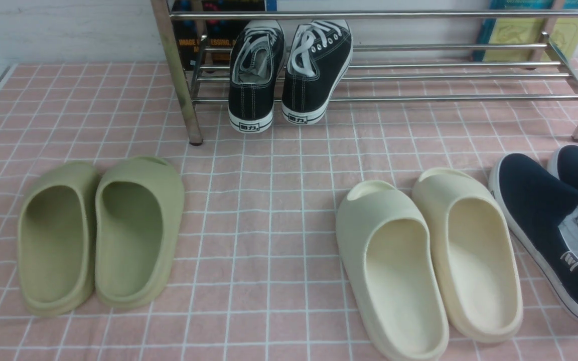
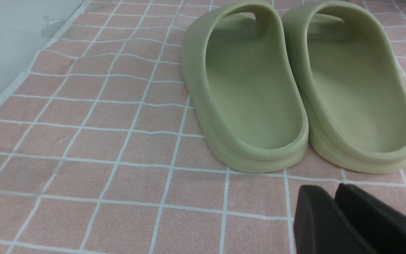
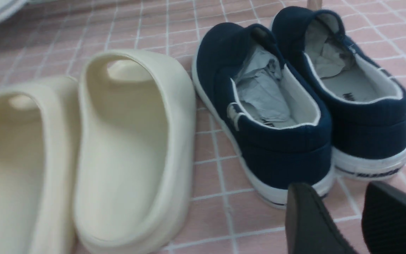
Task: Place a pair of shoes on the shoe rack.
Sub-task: Use the right arm to grab the shoe closest to it
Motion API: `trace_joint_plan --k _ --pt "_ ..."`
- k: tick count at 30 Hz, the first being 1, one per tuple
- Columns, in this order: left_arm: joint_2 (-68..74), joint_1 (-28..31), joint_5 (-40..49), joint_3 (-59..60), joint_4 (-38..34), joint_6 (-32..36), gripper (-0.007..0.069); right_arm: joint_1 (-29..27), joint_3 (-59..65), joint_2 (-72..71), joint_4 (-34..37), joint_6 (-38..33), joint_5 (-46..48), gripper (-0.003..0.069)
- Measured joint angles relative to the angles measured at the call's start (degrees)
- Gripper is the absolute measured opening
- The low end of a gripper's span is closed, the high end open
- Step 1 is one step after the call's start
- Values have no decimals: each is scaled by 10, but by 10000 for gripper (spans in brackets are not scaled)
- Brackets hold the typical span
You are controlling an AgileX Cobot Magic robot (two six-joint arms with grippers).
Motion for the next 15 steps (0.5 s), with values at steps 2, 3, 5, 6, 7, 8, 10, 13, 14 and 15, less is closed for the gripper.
trace_joint_plan --k 2,3,5,6,7,8,10,13,14,15 --pt "0 0 0 0 0 0 111 0 1 0 93 34 0 243" --pt "0 0 0 0 0 0 112 0 1 0 104 42 1 243" --pt "0 0 0 0 0 0 117 0 3 0 236 96 9 243" --pt "0 0 0 0 0 0 117 0 3 0 256 99 11 243" --pt "0 0 0 0 1 0 120 0 4 0 305 116 13 243" --pt "0 0 0 0 1 0 122 0 4 0 335 123 9 243" --pt "0 0 0 0 1 0 126 0 4 0 353 121 -4 243" --pt "0 0 0 0 1 0 126 0 4 0 356 113 -26 243" --pt "0 0 0 0 1 0 126 0 4 0 356 97 -40 243" --pt "0 0 0 0 1 0 126 0 4 0 356 92 -42 243"
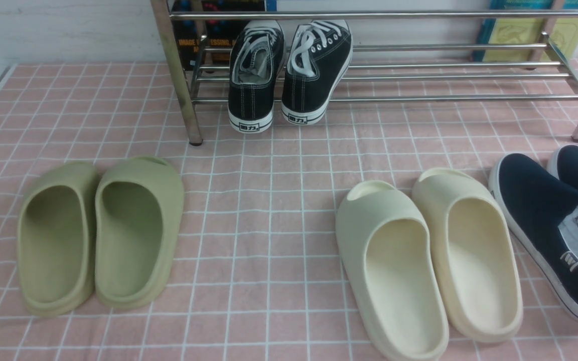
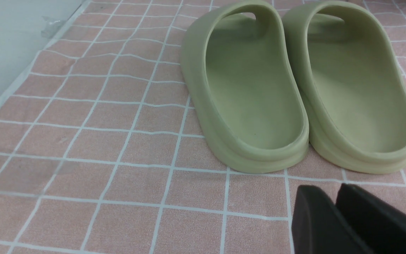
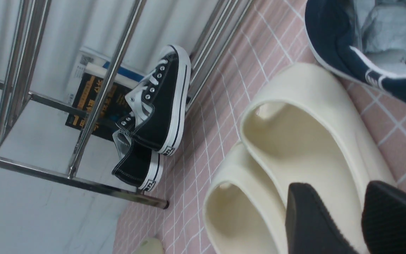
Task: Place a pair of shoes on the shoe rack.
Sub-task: Use the right arm to grab the shoe closest to it
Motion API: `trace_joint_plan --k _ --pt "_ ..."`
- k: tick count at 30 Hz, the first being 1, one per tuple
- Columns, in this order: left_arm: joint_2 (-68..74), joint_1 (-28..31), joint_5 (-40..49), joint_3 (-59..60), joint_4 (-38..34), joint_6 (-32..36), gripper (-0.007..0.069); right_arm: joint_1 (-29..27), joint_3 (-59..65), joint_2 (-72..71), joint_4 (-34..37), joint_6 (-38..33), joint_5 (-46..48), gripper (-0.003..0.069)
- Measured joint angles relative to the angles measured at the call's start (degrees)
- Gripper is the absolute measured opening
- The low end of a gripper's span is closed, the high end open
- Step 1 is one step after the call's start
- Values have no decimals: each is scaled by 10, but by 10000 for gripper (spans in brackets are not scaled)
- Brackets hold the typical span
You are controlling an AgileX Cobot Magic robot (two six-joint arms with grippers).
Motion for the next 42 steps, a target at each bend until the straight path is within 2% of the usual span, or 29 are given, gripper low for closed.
trace_joint_plan --k 4,6,10,11,12,14,15,16,18,21,25,28,29,30,31,32,35,39,41,42 --pt "0 0 0 0 0 0 126 0 -20 0 -10 -75 7 239" --pt "0 0 0 0 0 0 126 0 -73 16 -51 -109 55 204" --pt "0 0 0 0 0 0 126 0 -210 126 -191 -138 184 50" --pt "0 0 0 0 0 0 126 0 -210 133 -199 -139 191 41" --pt "0 0 0 0 0 0 126 0 -288 196 -270 -159 255 -9" --pt "0 0 0 0 0 0 126 0 -350 255 -328 -181 323 -18" --pt "0 0 0 0 0 0 126 0 -365 270 -334 -187 331 -18" --pt "0 0 0 0 0 0 126 0 -420 328 -368 -207 393 -19" --pt "0 0 0 0 1 0 127 8 -472 398 -388 -217 455 -19" --pt "0 0 0 0 1 0 129 36 -521 489 -393 -226 494 -19" --pt "0 0 0 0 1 0 129 76 -548 568 -422 -238 492 -3" --pt "0 0 0 0 1 0 129 111 -561 658 -474 -233 469 98" --pt "0 0 0 0 1 0 129 112 -561 658 -474 -233 467 108" --pt "0 0 0 0 1 0 129 118 -562 697 -494 -223 449 196" --pt "0 0 0 0 1 0 129 119 -562 721 -503 -215 436 258" --pt "0 0 0 0 1 0 129 120 -562 730 -506 -211 433 270" --pt "0 0 0 0 1 0 135 120 -563 813 -534 -189 374 482" --pt "0 0 0 0 1 0 141 120 -564 880 -540 -180 320 561" --pt "0 0 0 0 1 0 143 120 -564 905 -540 -180 303 549" --pt "0 0 0 0 1 0 144 120 -565 921 -540 -180 291 512"
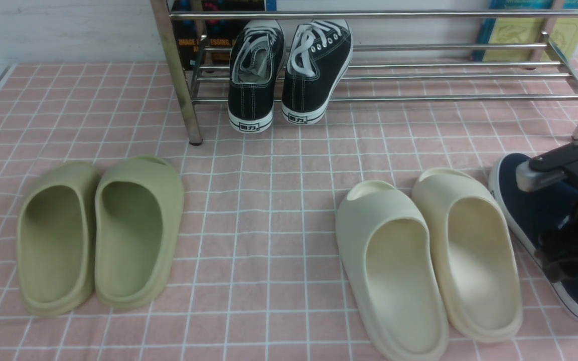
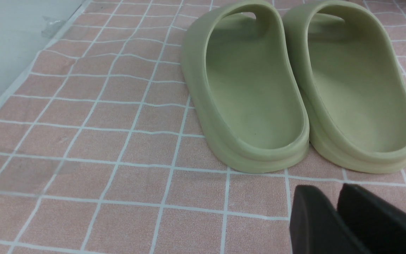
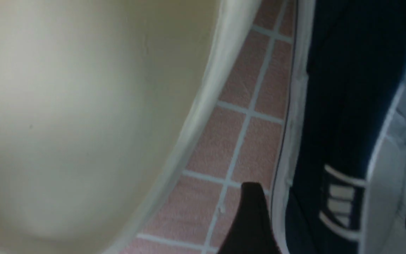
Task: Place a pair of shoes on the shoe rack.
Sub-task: Use the right arm to grab the shoe closest to it, then use the right arm to put a shoe into the shoe rack
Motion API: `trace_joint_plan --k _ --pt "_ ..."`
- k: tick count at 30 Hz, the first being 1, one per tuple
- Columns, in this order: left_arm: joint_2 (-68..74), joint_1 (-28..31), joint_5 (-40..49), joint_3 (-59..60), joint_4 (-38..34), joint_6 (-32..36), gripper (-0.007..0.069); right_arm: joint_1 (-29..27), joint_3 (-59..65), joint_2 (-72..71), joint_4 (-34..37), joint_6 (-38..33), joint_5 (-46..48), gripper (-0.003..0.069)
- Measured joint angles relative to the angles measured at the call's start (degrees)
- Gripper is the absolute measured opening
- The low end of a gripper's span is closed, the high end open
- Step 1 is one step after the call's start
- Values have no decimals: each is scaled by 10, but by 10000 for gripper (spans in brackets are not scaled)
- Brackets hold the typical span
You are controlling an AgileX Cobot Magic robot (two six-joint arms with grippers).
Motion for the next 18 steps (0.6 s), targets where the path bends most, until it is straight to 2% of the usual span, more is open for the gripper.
trace_joint_plan --k 2,4,5,7,8,14,18 --pt "0 0 0 0 0 0 146 0 -1 19 -1 0 -9 450" --pt "0 0 0 0 0 0 147 0 -2 29 -1 0 -15 319" --pt "0 0 0 0 0 0 148 0 -2 30 -4 0 -16 190" --pt "0 0 0 0 0 0 150 0 -8 28 -12 2 -12 69" --pt "0 0 0 0 0 0 150 0 -15 26 -13 3 -3 34" --pt "0 0 0 0 0 0 158 0 -99 -7 1 6 94 29" --pt "0 0 0 0 1 0 160 0 -164 -8 12 3 109 29"
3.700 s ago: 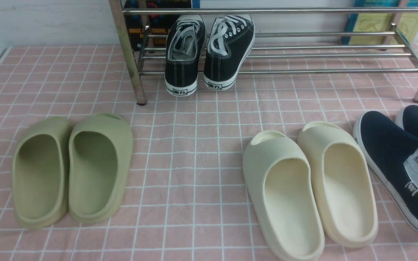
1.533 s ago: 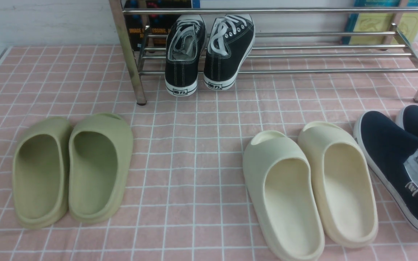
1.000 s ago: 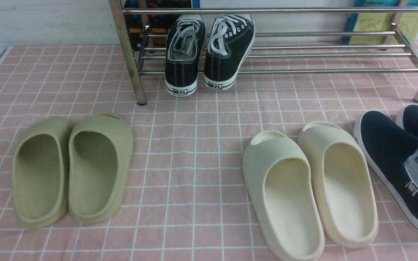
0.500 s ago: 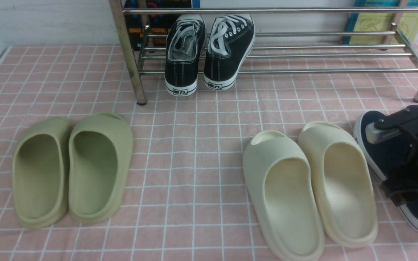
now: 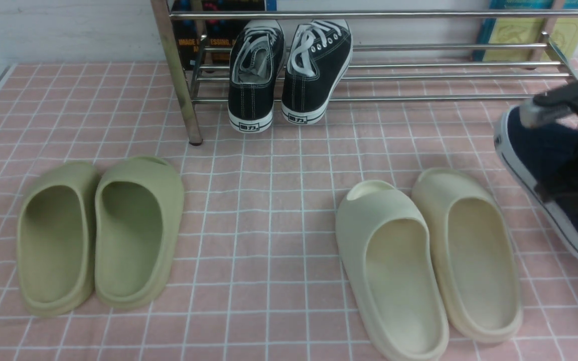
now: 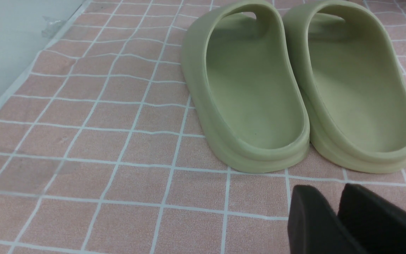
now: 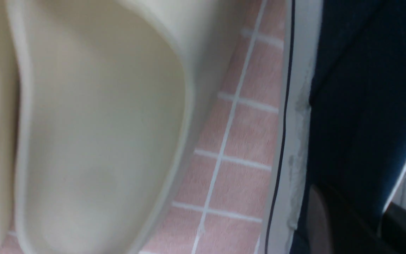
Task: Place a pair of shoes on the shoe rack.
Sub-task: Use the right arm to put a shoe into the shoe rack
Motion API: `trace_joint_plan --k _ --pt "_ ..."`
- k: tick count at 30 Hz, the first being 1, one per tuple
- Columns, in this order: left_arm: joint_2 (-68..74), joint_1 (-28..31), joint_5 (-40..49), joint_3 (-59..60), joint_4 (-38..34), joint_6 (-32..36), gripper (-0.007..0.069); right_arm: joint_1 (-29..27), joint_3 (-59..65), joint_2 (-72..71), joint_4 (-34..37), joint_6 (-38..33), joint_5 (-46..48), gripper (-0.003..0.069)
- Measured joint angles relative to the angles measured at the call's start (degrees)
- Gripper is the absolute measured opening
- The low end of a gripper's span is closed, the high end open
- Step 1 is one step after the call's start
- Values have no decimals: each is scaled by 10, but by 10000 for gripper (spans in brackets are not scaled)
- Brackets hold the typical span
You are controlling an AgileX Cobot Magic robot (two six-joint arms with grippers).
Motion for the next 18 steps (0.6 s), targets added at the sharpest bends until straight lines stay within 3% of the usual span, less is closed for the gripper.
trace_joint_plan --k 18 --pt "0 0 0 0 1 0 177 0 -417 280 28 -29 53 29"
